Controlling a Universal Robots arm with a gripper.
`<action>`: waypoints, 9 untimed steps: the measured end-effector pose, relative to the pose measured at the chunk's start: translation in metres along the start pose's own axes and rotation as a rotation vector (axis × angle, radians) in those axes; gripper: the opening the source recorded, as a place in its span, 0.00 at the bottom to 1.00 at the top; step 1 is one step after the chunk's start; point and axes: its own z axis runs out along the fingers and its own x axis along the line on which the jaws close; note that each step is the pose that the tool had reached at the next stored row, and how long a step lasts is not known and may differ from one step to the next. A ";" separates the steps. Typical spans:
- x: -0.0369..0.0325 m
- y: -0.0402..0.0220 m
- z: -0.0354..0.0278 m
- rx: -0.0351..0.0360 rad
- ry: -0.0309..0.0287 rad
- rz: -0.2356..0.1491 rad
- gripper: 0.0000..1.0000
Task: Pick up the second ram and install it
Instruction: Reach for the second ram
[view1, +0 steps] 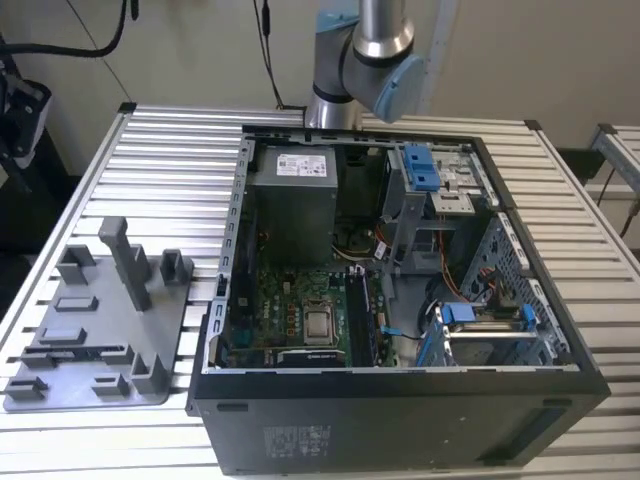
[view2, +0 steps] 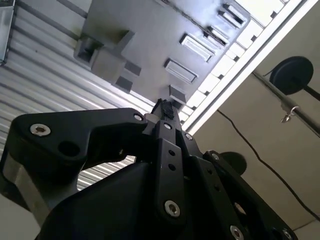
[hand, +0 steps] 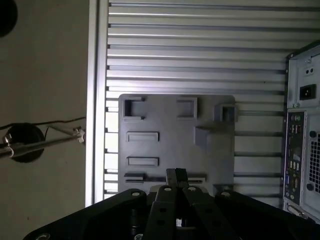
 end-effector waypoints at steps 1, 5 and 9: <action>0.0000 -0.0030 -0.0001 -0.0001 -0.0001 0.000 0.11; 0.0001 -0.0149 -0.0009 -0.0001 -0.0001 0.000 0.11; 0.0002 -0.0247 -0.0015 0.0000 -0.0001 0.000 0.11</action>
